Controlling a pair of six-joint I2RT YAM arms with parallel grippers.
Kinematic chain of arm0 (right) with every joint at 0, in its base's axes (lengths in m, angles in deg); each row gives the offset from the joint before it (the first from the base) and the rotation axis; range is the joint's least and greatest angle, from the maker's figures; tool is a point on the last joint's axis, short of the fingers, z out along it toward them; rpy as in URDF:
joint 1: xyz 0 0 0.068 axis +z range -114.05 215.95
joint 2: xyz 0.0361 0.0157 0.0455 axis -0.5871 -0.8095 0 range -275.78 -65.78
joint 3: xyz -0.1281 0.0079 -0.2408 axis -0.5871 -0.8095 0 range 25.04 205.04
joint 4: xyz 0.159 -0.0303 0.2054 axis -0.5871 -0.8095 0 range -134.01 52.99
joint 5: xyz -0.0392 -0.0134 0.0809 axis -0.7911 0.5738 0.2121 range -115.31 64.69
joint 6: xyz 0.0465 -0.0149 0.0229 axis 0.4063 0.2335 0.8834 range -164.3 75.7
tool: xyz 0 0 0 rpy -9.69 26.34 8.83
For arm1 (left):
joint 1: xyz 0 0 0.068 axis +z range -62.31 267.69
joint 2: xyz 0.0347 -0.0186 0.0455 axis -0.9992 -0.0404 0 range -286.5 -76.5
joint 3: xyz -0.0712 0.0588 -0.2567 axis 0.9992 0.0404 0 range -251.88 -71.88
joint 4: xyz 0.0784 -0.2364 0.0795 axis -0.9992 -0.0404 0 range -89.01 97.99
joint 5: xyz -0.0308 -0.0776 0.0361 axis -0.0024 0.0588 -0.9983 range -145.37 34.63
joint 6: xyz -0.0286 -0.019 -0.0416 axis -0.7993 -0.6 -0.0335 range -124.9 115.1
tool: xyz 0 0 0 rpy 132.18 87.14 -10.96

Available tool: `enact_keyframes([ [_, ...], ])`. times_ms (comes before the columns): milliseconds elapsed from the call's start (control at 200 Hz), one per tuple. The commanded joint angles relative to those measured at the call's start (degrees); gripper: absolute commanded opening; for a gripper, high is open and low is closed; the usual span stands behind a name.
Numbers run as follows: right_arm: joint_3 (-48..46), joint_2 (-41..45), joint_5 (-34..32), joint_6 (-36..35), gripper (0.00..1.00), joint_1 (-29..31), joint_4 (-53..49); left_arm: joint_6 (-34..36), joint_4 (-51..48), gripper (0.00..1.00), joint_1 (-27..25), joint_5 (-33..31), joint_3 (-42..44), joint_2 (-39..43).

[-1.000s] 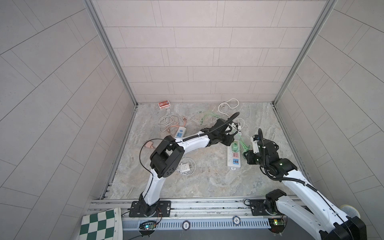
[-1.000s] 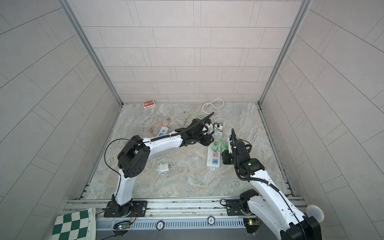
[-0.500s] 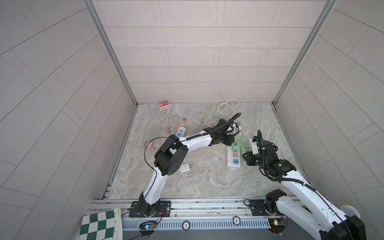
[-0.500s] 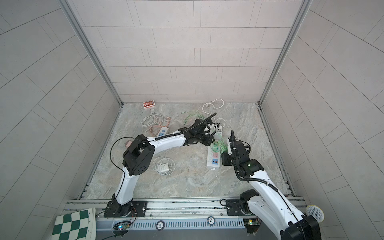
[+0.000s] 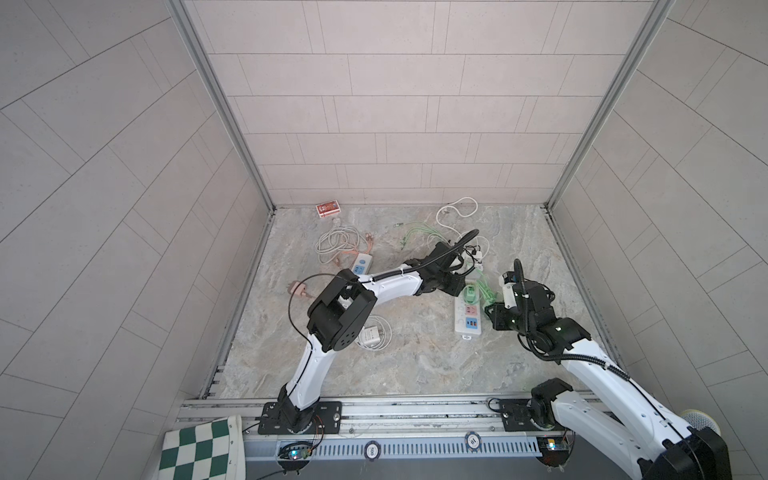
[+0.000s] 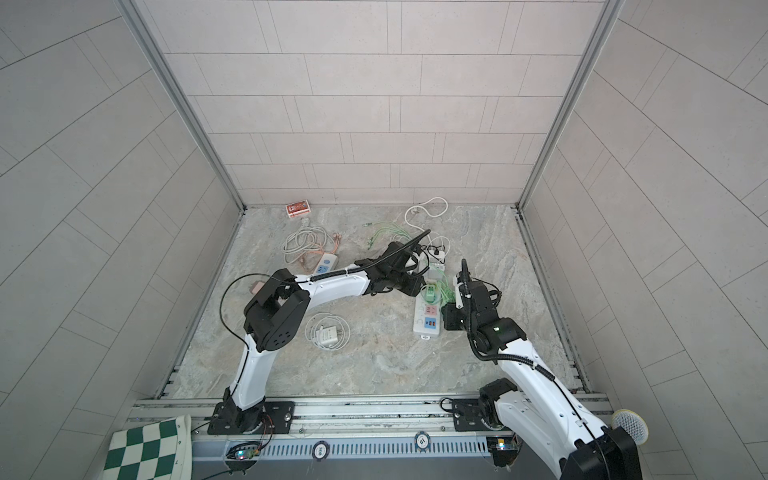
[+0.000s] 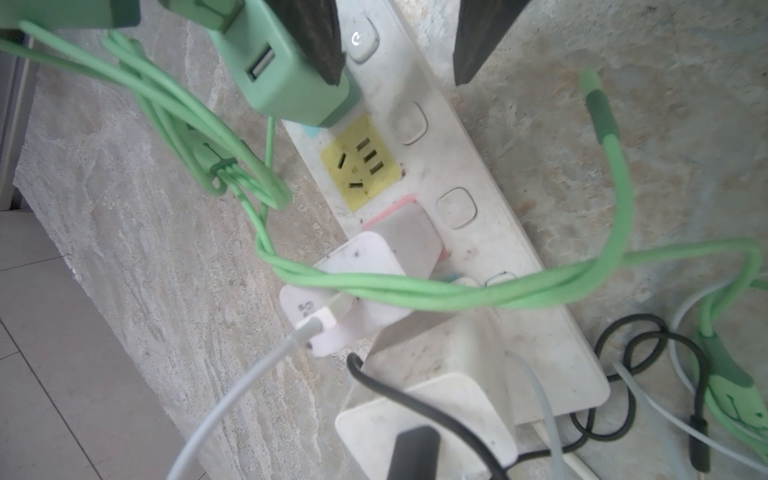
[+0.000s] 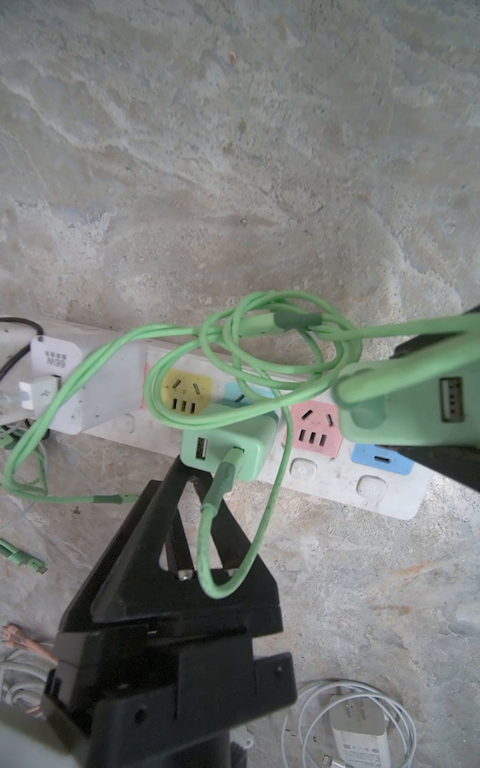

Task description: Insert the plug

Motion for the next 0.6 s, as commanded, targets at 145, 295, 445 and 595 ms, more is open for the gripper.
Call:
enact_keyframes([
  [145,-1.76,-1.62,1.46,0.37,0.00,-0.23,5.43,-1.34,3.31,0.51,0.34,0.08,2.61,5.15],
  [295,-2.49,-3.85,4.12,1.29,0.00,0.09,10.56,-1.13,3.13,0.51,0.35,0.83,2.49,4.86],
  [445,-2.84,-4.60,4.50,1.00,0.00,0.75,13.45,-1.28,2.91,0.51,0.35,1.63,2.21,4.55],
  [595,-3.94,-5.21,4.43,0.82,0.00,2.17,16.98,-1.88,2.10,0.51,0.35,1.86,2.03,5.14],
])
